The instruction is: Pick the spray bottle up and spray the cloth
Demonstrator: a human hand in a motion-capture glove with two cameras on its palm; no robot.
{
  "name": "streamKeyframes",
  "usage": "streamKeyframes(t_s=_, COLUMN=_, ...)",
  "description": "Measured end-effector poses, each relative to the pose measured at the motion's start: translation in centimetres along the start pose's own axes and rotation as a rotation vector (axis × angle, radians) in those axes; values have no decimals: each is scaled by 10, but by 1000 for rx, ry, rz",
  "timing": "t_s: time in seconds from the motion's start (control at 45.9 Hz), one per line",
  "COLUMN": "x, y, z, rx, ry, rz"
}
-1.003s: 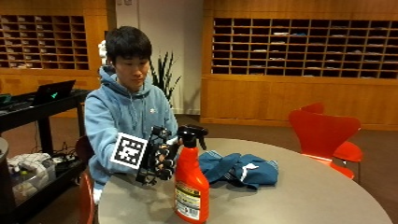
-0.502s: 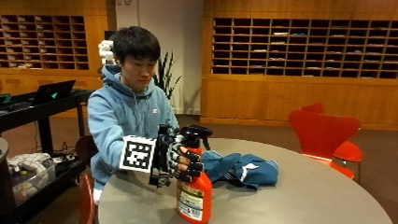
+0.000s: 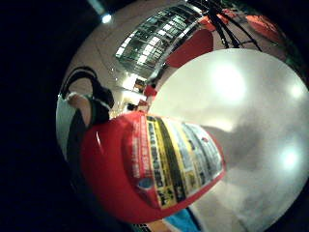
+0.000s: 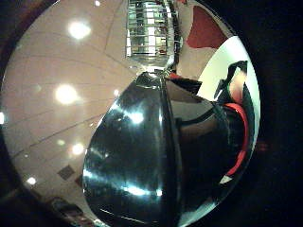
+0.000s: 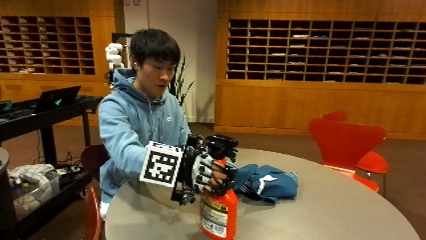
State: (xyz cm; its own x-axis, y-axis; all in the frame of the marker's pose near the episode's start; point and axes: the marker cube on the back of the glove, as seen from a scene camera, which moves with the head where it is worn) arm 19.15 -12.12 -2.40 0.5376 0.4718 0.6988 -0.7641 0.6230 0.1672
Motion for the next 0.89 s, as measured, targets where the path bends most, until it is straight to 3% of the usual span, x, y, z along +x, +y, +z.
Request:
streamKeyframes(t_s=0.283, x=-19, y=-9, z=24, rx=-180, ry=88, rz=-115)
streamKeyframes(t_s=0.48, x=-56, y=2, z=39, rx=-515, ry=258, rz=-252)
streamKeyframes(t_s=0.741, x=-139, y=48, z=45, rx=-906, ry=747, rz=-428)
streamKeyframes(t_s=0.894, x=-168, y=78, z=50, rx=-1023, ry=1038, rz=-447)
